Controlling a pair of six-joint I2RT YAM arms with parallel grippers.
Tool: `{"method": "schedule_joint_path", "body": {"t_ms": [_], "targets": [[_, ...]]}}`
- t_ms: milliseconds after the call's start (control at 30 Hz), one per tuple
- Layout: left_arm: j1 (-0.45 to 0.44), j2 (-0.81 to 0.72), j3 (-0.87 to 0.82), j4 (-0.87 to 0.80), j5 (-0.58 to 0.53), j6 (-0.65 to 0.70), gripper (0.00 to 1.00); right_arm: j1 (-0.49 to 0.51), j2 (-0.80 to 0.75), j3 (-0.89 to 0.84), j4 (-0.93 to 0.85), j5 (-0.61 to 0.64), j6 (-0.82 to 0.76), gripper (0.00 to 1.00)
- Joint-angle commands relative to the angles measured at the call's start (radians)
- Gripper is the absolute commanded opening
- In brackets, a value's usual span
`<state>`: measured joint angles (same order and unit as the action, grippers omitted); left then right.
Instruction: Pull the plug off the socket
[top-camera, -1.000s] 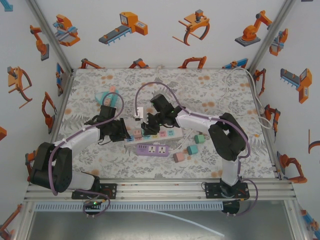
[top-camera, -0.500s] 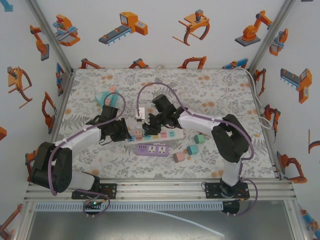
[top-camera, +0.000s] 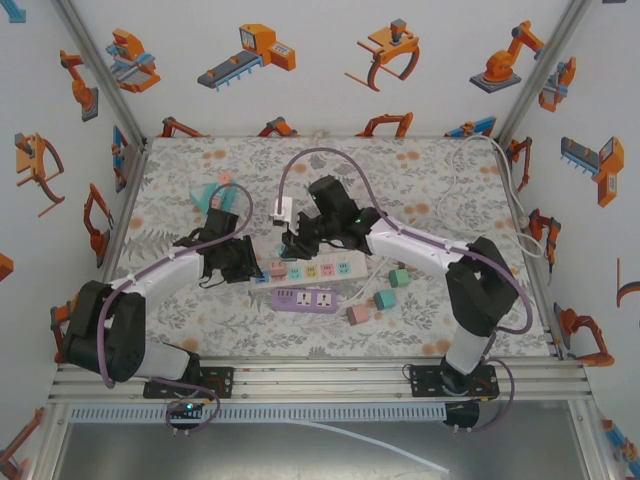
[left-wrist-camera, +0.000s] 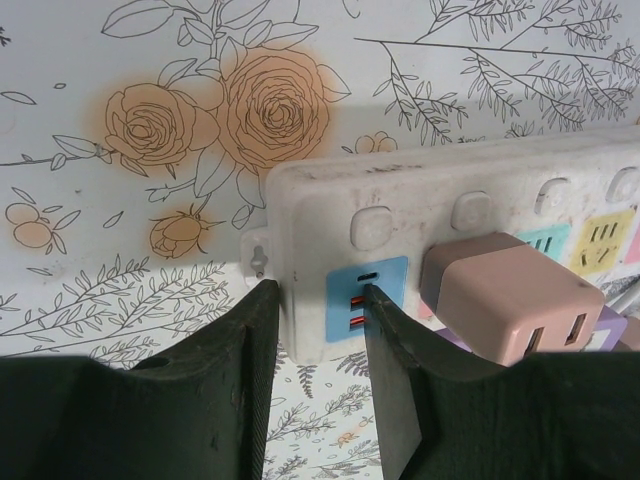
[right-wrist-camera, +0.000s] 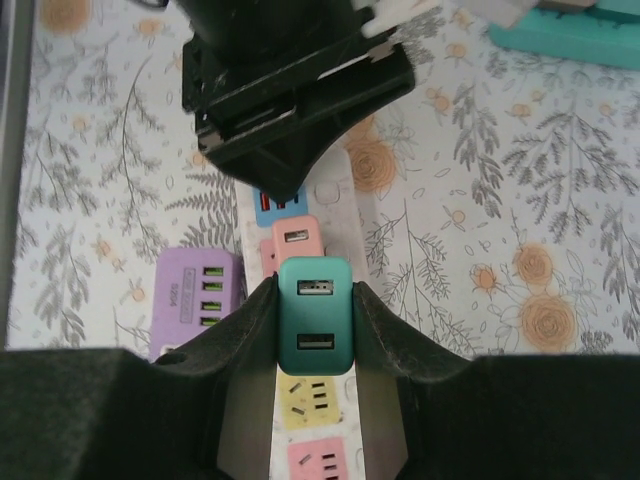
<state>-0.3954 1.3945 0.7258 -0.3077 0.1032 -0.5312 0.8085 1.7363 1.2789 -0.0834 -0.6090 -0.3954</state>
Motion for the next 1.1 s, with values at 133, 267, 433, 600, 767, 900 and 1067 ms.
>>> {"method": "schedule_joint_path", "body": {"t_ms": [133,267,433,600,767,900,1067], "targets": [[-0.006,-0.093,0.026,-0.127,-0.051,0.051,0.47,0.006,-0.225,-0.148,0.188,0.349,0.649,0.16],[-0.007,-0.186,0.06,-0.136,-0.034,0.08,0.49,0.024,-0.37,-0.286,0.167,0.589,0.947,0.16],[-0.028,-0.313,0.098,-0.125,0.051,0.137,0.49,0.117,-0.546,-0.415,-0.018,0.825,1.164,0.16],[-0.108,-0.45,0.085,-0.033,0.191,0.246,0.51,0.213,-0.704,-0.567,-0.105,0.93,1.435,0.16],[-0.21,-0.539,0.037,0.061,0.384,0.464,0.65,0.288,-0.833,-0.711,-0.21,0.924,1.697,0.18],[-0.264,-0.587,0.019,0.057,0.466,0.604,0.82,0.366,-0.956,-0.824,-0.274,0.967,1.878,0.18],[-0.294,-0.615,-0.006,0.057,0.485,0.664,0.97,0.423,-1.029,-0.928,-0.301,1.0,1.995,0.18]]}}
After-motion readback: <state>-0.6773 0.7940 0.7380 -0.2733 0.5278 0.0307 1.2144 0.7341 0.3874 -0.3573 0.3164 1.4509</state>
